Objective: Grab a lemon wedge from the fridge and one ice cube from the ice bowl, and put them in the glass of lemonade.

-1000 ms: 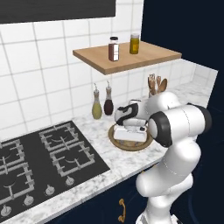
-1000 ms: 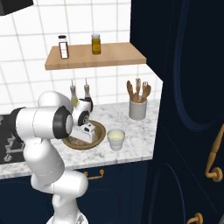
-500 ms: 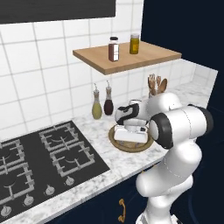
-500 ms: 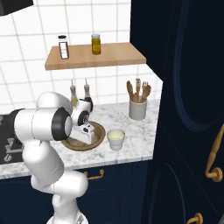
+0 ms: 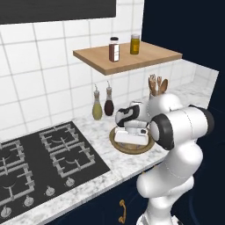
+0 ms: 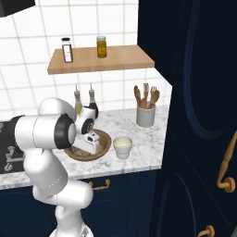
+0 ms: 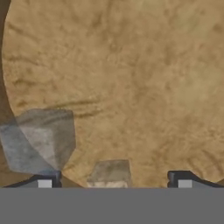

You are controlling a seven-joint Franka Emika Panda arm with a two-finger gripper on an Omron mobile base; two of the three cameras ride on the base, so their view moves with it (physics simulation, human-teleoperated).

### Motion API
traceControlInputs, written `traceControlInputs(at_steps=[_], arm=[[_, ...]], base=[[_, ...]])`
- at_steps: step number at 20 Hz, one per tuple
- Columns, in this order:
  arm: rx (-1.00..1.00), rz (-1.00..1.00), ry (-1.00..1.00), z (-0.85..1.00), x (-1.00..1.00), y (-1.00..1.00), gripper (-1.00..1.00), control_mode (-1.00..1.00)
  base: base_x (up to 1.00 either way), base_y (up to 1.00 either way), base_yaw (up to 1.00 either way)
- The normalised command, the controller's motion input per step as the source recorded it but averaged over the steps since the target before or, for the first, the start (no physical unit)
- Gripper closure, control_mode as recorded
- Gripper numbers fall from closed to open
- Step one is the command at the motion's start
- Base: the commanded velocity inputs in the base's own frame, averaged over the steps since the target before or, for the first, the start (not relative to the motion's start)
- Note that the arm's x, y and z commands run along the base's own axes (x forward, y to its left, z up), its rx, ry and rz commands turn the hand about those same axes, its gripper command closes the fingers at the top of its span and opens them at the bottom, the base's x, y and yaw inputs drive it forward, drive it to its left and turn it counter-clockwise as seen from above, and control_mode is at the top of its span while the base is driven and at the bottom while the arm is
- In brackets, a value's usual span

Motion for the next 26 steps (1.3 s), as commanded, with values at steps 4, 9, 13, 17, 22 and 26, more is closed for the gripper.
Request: traceControlInputs(at_steps=[4, 9, 13, 17, 22, 26], arm=[[0.0, 0.0, 0.08, -0.58, 0.0, 0.0, -1.0, -1.0], [0.02, 0.0, 0.08, -0.46, 0.0, 0.0, -1.0, -1.0], [0.02, 0.0, 0.09, -0.34, 0.0, 0.0, 1.0, -1.0], [0.01, 0.0, 0.09, -0.16, 0.0, 0.0, 1.0, -1.0], [0.0, 0.0, 0.05, -0.05, 0.0, 0.0, 1.0, -1.0], [0.0, 0.0, 0.02, 0.0, -0.01, 0.0, 1.0, -1.0]], base=[[0.0, 0.0, 0.0], [0.0, 0.0, 0.0], [0.0, 0.0, 0.0], [0.0, 0.0, 0.0], [0.0, 0.0, 0.0], [0.0, 0.0, 0.0]])
